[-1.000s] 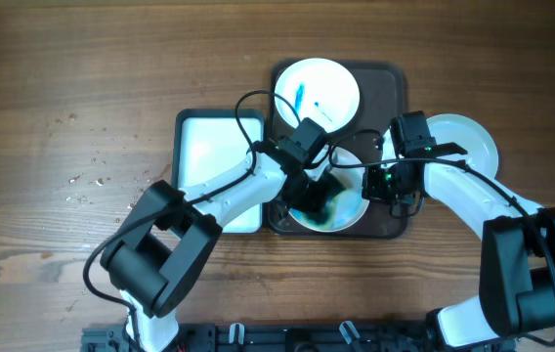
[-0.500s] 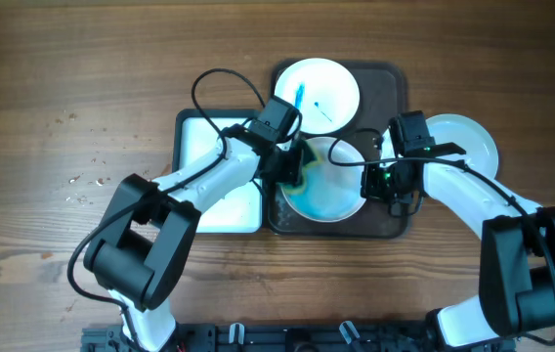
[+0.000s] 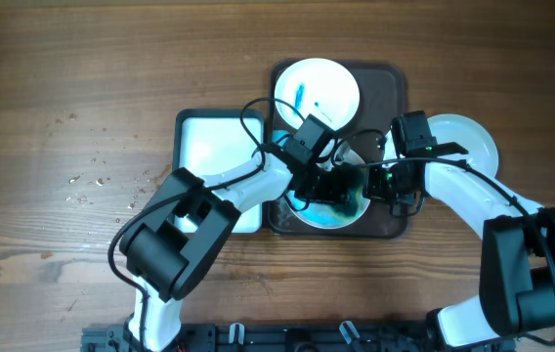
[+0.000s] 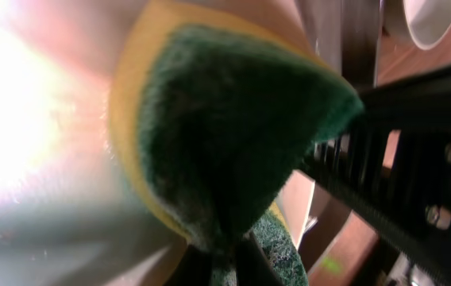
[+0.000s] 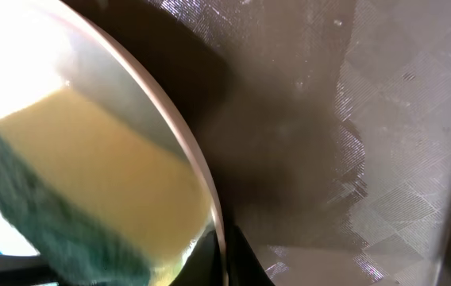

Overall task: Clean dirty plates on tray and stack at the side
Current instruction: 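Scrub the front plate with the sponge while the right gripper holds it, then put the sponge back in the white tray with the left gripper, then lift the second plate with the right gripper and tilt it over the white tray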

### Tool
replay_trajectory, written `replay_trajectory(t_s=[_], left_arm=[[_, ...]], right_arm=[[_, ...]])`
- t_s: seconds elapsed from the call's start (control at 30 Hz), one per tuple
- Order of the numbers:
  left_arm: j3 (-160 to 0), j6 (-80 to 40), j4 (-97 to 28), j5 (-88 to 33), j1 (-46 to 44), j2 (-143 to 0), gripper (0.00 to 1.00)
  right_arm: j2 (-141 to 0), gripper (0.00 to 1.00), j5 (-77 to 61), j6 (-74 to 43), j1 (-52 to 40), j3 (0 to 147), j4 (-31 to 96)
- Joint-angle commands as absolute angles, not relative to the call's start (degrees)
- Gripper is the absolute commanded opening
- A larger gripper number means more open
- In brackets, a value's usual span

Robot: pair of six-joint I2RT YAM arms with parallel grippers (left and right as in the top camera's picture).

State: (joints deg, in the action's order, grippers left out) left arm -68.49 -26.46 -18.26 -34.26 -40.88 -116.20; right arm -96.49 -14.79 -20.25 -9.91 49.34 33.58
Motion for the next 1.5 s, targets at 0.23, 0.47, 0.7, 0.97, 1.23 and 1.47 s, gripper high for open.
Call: replay_trajectory(t_s=[0.23,0.47,0.7,0.97,1.23,1.47], left_arm=[[-67.9,-24.3,-40.0,-3.4,-31.7,-114.9,0.04],[-69.8,-24.4,-42.7,-17.3,-30.5,-103.9,0.04],[-70.1,-24.2,-53.1,-7.8,-21.8,-81.5,0.04],[-55.9,-24.3,-48.8,-4.1,-12.6,-85.5,0.06],[-58.6,-24.2,-47.9,-9.4,-12.6,-84.4,0.47],[-66.2,-24.3,-55.2,-9.3,-9.2,-74.2,1.0]], right_arm=[[-97.7,0.04,-11.7,-19.7,-9.7,49.1,34.5],[-97.7,0.04,-12.6,-19.5,-9.7,49.1,35.0],[-97.7,0.04,-13.6,-19.5,-9.7,49.1,35.4],[-88.8,0.04,-11.4,-15.4,-10.3,57.0,46.8],[-84.1,0.04,-1.5,-15.6,-20.7,72.5,59.1],[-86.2,0.04,7.9,-23.7,-34.0,73.4,47.1]])
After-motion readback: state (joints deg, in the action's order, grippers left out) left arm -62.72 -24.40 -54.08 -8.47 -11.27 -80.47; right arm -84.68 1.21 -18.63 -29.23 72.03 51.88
